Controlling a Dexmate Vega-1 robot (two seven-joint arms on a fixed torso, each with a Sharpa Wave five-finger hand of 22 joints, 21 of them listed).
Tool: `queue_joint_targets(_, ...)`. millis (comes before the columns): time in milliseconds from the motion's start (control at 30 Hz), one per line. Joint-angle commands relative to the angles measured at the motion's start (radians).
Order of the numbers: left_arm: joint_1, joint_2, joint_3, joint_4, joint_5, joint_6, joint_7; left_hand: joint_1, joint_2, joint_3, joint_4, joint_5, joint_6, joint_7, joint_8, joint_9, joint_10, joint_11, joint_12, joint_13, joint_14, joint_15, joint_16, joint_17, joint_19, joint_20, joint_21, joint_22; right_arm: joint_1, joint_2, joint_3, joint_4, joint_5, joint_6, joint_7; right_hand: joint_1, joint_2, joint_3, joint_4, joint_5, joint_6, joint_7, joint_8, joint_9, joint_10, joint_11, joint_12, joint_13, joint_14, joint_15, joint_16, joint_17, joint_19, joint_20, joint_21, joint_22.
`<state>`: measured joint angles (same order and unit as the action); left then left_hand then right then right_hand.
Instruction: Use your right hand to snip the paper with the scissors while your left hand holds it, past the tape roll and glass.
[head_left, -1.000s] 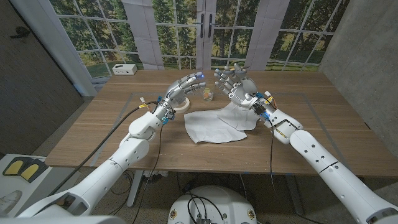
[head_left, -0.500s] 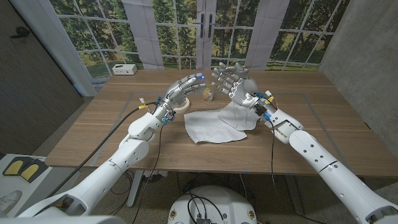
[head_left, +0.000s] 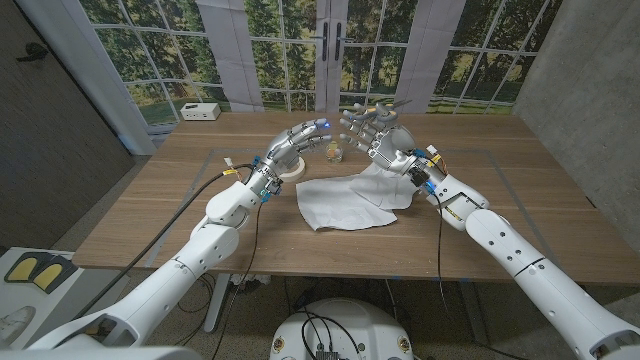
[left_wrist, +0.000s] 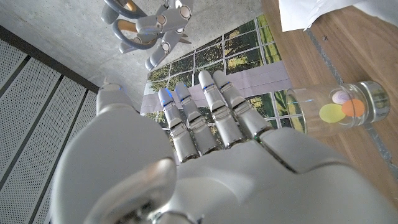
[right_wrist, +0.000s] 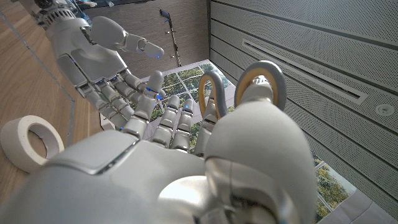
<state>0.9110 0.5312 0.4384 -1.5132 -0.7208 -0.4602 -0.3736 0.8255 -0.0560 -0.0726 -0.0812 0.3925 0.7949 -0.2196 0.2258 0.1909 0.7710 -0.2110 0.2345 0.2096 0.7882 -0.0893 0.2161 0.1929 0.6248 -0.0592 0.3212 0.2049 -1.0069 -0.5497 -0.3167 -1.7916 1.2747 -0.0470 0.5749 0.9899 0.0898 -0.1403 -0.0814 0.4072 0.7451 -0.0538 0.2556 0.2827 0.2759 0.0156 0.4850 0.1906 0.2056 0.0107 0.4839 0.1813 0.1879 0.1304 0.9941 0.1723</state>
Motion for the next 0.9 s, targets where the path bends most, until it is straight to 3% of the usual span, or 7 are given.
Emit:
queue_joint_targets(33, 0.002, 0.008, 0.002, -0.012, 0.008, 0.004, 0.008, 0.000, 0.011, -0.007, 0.001, 0.005, 0.010, 0.000, 0.004, -0.001, 0.008, -0.002, 0.005, 0.001, 0.012, -0.132, 0.005, 0.001, 0.007, -0.015, -0.003, 0.001, 0.004, 0.012, -0.006, 0.007, 0.020, -0.009, -0.005, 0.016, 0.011, 0.001, -0.012, -0.003, 0.032, -0.011, 0.019, 0.013, 0.099, -0.048, 0.031, -0.002, 0.021, 0.001, -0.020, -0.001, 0.007, 0.015, -0.026, -0.001)
queue_joint_targets(100, 0.002, 0.010, 0.003, -0.012, 0.008, 0.006, 0.009, 0.000, 0.011, -0.007, 0.001, 0.006, 0.011, 0.000, 0.004, -0.001, 0.010, -0.002, 0.005, 0.001, 0.013, -0.132, 0.005, 0.001, 0.007, -0.015, -0.003, 0.001, 0.005, 0.011, -0.008, 0.009, 0.020, -0.014, -0.010, 0.024, 0.012, 0.003, -0.017, -0.004, -0.048, -0.008, -0.006, 0.028, 0.117, -0.053, 0.030, -0.003, 0.031, -0.015, -0.034, -0.001, 0.015, 0.013, -0.039, -0.001)
queue_joint_targets(200, 0.002, 0.011, 0.003, -0.012, 0.007, 0.008, 0.008, 0.000, 0.012, -0.008, 0.002, 0.006, 0.014, 0.000, 0.004, -0.001, 0.012, -0.002, 0.005, 0.001, 0.015, -0.132, 0.006, 0.001, 0.007, -0.015, -0.003, 0.001, 0.005, 0.012, -0.009, 0.008, 0.021, -0.019, -0.020, 0.039, 0.018, 0.009, -0.023, -0.002, -0.091, 0.006, -0.007, 0.052, 0.186, -0.054, 0.048, -0.001, 0.037, -0.038, -0.050, -0.001, 0.020, 0.009, -0.055, 0.000)
queue_joint_targets(267, 0.002, 0.012, 0.003, -0.013, 0.007, 0.009, 0.009, 0.001, 0.013, -0.008, 0.002, 0.006, 0.016, 0.000, 0.004, -0.001, 0.014, -0.002, 0.006, 0.001, 0.016, -0.132, 0.005, 0.001, 0.006, -0.014, -0.003, 0.001, 0.008, 0.013, -0.010, 0.011, 0.020, -0.020, -0.016, 0.044, 0.022, 0.011, -0.025, -0.001, -0.092, -0.002, 0.004, 0.069, 0.226, -0.082, 0.059, 0.001, 0.045, -0.047, -0.058, 0.000, 0.025, 0.003, -0.064, 0.000)
queue_joint_targets(433, 0.000, 0.013, 0.003, -0.009, 0.003, 0.011, 0.004, 0.002, 0.014, -0.009, 0.002, 0.006, 0.020, 0.000, 0.004, -0.002, 0.017, -0.002, 0.006, 0.001, 0.019, -0.132, 0.005, 0.001, 0.007, -0.015, -0.003, 0.001, 0.015, 0.012, -0.014, 0.015, 0.017, -0.025, -0.014, 0.052, 0.029, 0.016, -0.026, -0.004, -0.053, -0.015, 0.047, 0.107, 0.315, -0.100, 0.084, 0.008, 0.087, -0.073, -0.059, 0.003, 0.038, -0.014, -0.080, 0.001)
queue_joint_targets(633, -0.002, 0.011, 0.004, -0.002, -0.001, 0.010, -0.004, 0.003, 0.016, -0.010, 0.002, 0.007, 0.023, -0.001, 0.004, -0.002, 0.022, -0.002, 0.006, 0.001, 0.021, -0.132, 0.005, 0.001, 0.005, -0.014, -0.004, 0.001, 0.018, 0.013, -0.016, 0.021, 0.014, -0.029, -0.022, 0.054, 0.029, 0.016, -0.026, -0.007, -0.027, -0.011, 0.079, 0.136, 0.337, -0.094, 0.088, 0.013, 0.115, -0.081, -0.058, 0.005, 0.056, -0.032, -0.087, 0.001)
queue_joint_targets(900, -0.005, 0.009, 0.007, 0.007, -0.005, 0.010, -0.014, 0.004, 0.019, -0.012, 0.002, 0.008, 0.029, 0.000, 0.004, -0.002, 0.028, -0.002, 0.006, 0.000, 0.025, -0.133, 0.005, 0.001, 0.005, -0.013, -0.004, 0.001, 0.013, 0.008, -0.015, 0.017, 0.011, -0.030, -0.030, 0.051, 0.024, 0.013, -0.023, -0.012, 0.032, -0.013, 0.149, 0.194, 0.334, -0.084, 0.085, 0.026, 0.160, -0.086, -0.051, 0.011, 0.091, -0.063, -0.093, 0.004)
